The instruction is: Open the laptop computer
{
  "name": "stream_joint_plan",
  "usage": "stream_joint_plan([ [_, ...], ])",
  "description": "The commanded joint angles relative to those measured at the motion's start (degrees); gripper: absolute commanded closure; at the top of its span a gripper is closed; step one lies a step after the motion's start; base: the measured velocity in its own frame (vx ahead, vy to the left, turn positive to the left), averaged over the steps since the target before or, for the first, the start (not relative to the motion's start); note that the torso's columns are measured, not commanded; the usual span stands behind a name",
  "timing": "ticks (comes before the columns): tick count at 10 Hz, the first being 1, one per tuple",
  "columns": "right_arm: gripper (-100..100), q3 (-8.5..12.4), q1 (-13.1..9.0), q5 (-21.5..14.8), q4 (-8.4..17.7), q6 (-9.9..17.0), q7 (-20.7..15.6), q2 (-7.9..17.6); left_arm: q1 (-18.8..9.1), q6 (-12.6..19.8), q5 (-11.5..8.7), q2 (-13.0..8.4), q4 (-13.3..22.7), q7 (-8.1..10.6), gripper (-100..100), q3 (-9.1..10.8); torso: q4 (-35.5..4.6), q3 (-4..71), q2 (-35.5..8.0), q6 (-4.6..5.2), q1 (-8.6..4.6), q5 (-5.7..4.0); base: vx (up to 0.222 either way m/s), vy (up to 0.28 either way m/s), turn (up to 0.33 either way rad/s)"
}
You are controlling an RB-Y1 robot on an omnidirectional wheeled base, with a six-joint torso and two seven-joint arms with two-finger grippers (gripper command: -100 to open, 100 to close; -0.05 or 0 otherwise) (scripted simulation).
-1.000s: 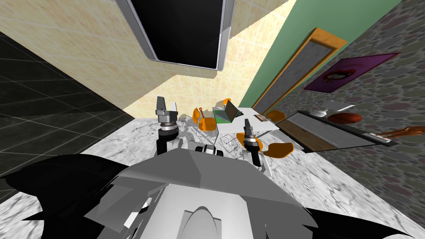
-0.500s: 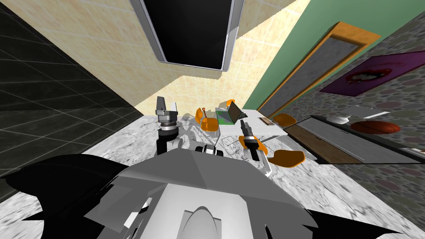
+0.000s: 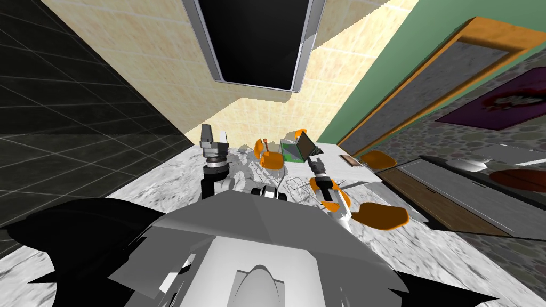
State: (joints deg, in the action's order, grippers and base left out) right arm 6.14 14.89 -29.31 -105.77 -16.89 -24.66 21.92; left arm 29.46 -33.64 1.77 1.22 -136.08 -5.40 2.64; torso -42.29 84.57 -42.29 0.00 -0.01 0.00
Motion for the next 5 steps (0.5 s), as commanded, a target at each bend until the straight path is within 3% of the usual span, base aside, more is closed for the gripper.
stream_joint_plan([
  [1, -100, 0.8, -2.4, -4.4, 4.4, 2.1, -4.5, 3.0, 0.0, 0.0, 0.0, 0.0, 0.0, 0.00, 0, 0.00, 0.0, 0.0, 0.0, 0.01, 0.00, 0.00, 0.015, -0.023, 0.141],
  [5, -100, 1.6, -5.0, -9.2, 9.0, 4.3, -9.6, 6.4, 0.0, 0.0, 0.0, 0.0, 0.0, 0.00, 0, 0.00, 0.0, 0.0, 0.0, -0.01, 0.05, 0.01, 0.009, -0.013, 0.119],
])
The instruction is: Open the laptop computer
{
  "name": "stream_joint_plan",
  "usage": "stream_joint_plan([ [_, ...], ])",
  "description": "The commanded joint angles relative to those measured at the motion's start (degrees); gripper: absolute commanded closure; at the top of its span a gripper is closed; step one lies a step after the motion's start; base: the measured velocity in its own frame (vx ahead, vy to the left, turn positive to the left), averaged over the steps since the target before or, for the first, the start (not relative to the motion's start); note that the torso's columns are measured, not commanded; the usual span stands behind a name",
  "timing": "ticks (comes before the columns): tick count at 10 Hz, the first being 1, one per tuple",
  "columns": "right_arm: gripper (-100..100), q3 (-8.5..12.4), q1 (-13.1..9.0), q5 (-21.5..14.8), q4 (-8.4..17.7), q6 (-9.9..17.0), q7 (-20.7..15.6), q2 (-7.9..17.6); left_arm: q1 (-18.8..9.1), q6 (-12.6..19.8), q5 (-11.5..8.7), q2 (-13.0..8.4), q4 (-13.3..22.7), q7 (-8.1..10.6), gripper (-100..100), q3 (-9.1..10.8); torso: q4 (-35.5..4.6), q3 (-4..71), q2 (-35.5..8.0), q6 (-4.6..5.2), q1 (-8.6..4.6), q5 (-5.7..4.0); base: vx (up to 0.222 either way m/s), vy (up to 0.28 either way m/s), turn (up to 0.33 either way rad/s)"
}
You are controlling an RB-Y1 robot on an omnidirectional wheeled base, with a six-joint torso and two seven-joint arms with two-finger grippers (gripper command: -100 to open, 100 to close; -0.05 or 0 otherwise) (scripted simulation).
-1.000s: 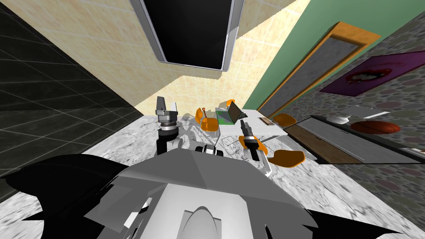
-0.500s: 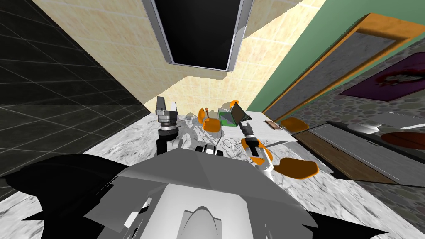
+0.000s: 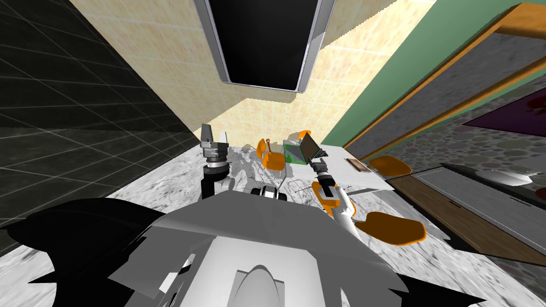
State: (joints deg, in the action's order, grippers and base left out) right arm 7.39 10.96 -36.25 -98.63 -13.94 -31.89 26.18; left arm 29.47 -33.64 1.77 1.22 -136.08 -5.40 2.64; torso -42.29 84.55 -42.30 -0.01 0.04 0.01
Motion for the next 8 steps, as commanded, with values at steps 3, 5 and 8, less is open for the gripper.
stream_joint_plan([
  [3, -100, 1.0, -3.4, -6.6, 6.0, 3.3, -6.7, 5.3, 0.0, 0.0, 0.0, 0.0, 0.0, 0.00, 0, 0.00, 0.0, 0.0, 0.0, 0.02, -0.08, -0.02, 0.011, -0.019, 0.119],
  [5, -100, 1.4, -4.7, -9.1, 8.3, 4.4, -9.2, 7.3, 0.0, 0.0, 0.0, 0.0, 0.0, 0.00, 0, 0.00, 0.0, 0.0, 0.0, 0.01, -0.03, 0.00, 0.010, -0.017, 0.125],
  [8, -100, 1.8, -6.2, -11.9, 10.8, 5.7, -12.0, 9.7, 0.0, 0.0, 0.0, 0.0, 0.0, 0.00, 0, 0.00, 0.0, 0.0, 0.0, 0.02, -0.03, 0.00, 0.008, -0.012, 0.089],
])
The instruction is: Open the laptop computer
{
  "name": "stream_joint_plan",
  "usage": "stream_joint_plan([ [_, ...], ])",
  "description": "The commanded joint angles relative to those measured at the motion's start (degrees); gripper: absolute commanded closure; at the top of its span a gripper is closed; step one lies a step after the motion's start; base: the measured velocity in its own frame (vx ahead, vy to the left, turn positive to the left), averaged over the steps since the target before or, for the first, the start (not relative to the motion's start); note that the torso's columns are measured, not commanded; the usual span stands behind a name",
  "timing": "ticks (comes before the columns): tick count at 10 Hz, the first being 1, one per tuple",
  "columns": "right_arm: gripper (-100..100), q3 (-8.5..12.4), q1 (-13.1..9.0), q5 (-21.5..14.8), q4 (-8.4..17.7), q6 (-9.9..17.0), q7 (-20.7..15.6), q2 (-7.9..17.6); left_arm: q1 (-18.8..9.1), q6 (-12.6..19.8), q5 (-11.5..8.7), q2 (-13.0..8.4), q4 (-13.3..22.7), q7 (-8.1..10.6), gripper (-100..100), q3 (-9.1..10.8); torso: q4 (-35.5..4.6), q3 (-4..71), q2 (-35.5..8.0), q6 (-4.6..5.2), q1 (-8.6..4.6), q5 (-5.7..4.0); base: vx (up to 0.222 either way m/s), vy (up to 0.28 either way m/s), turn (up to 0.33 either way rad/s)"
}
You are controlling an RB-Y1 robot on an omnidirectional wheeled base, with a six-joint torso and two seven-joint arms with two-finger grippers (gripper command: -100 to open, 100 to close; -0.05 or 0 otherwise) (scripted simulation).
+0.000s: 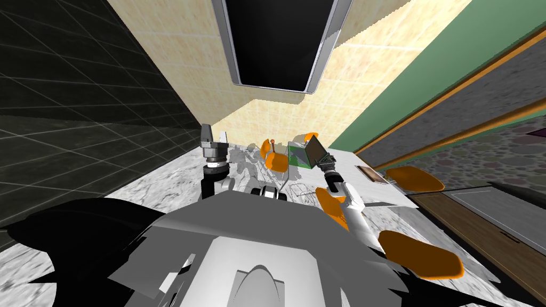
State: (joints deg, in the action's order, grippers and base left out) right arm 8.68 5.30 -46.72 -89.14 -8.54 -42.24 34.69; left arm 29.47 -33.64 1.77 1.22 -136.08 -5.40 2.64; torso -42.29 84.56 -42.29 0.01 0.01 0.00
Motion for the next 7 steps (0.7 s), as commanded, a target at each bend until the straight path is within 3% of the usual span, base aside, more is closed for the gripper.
stream_joint_plan([
  [1, -100, 0.7, -1.1, -2.6, 2.3, 0.8, -2.9, 2.4, 0.0, 0.0, 0.0, 0.0, 0.0, 0.00, 0, 0.00, 0.0, 0.0, 0.0, 0.00, 0.00, 0.00, 0.005, -0.012, 0.103],
  [5, -100, 0.2, -1.2, -3.3, 2.0, 2.0, -3.2, 3.4, 0.0, 0.0, 0.0, 0.0, 0.0, 0.00, 0, 0.00, 0.0, 0.0, 0.0, 0.00, 0.01, 0.00, 0.002, -0.005, 0.024],
  [6, 100, 0.2, -1.2, -3.3, 2.0, 2.0, -3.2, 3.4, 0.0, 0.0, 0.0, 0.0, 0.0, 0.00, 0, 0.00, 0.0, 0.0, 0.0, -0.01, 0.01, 0.00, 0.000, 0.000, 0.000],
  [7, 100, 3.1, -2.1, -5.0, 4.3, 1.7, -5.4, 2.9, 0.0, 0.0, 0.0, 0.0, 0.0, 0.00, 0, 0.00, 0.0, 0.0, 0.0, -0.02, 0.00, -0.01, -0.078, 0.007, 0.304],
])
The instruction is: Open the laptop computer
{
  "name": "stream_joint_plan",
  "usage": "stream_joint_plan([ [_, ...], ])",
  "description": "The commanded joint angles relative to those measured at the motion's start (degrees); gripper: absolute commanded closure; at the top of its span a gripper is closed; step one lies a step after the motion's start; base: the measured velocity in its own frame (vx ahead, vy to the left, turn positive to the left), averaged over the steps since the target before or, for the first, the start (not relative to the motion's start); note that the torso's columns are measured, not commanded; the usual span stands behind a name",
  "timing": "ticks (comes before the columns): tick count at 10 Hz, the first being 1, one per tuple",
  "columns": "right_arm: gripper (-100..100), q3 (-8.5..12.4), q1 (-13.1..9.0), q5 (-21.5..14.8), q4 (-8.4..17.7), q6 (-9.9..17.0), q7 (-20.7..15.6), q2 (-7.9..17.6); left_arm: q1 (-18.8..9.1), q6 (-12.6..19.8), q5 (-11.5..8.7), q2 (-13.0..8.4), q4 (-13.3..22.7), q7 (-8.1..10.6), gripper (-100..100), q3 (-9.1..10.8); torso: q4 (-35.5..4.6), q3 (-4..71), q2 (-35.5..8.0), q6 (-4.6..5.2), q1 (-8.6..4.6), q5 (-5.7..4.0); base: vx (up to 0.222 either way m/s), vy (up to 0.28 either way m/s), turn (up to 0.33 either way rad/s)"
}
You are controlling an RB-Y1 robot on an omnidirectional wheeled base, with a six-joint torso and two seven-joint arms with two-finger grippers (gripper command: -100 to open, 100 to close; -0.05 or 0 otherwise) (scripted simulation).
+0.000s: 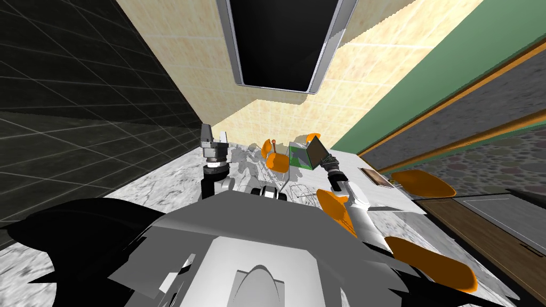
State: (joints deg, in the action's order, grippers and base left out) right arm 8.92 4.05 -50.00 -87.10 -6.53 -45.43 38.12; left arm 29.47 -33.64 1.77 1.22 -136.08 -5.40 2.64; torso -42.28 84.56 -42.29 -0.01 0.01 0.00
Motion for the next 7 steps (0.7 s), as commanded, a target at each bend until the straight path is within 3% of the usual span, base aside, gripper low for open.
stream_joint_plan([
  [1, 100, 3.1, -0.8, -1.7, 2.3, -0.4, -2.2, -0.5, 0.0, 0.0, 0.0, 0.0, 0.0, 0.00, 0, -0.01, 0.2, 0.0, 0.1, -0.18, 0.04, 0.06, -0.103, 0.012, 0.269],
  [4, 100, 8.6, -2.4, -5.1, 6.9, -1.1, -6.5, -1.6, 0.0, 0.0, 0.0, 0.0, 0.0, 0.00, 0, -0.01, 0.0, 0.0, 0.1, 0.24, -0.24, -0.05, -0.110, 0.017, 0.295],
  [5, 100, 9.2, -2.4, -5.1, 6.9, -1.1, -6.5, -1.6, 0.0, 0.0, 0.0, 0.0, 0.0, 0.00, 0, -0.01, 0.0, 0.0, 0.0, 0.14, -0.23, -0.03, -0.102, 0.007, 0.195],
  [6, 100, 11.8, -3.2, -6.8, 9.2, -1.4, -8.7, -2.1, 0.0, 0.0, 0.0, 0.0, 0.0, 0.00, 0, 0.00, -0.1, 0.0, -0.1, 0.24, -0.19, 0.03, -0.127, 0.016, 0.332],
  [7, 100, 12.3, -3.2, -6.8, 9.2, -1.4, -8.7, -2.1, 0.0, 0.0, 0.0, 0.0, 0.0, 0.00, 0, 0.00, -0.1, -0.1, -0.1, 0.04, -0.05, 0.09, -0.101, 0.024, 0.219],
])
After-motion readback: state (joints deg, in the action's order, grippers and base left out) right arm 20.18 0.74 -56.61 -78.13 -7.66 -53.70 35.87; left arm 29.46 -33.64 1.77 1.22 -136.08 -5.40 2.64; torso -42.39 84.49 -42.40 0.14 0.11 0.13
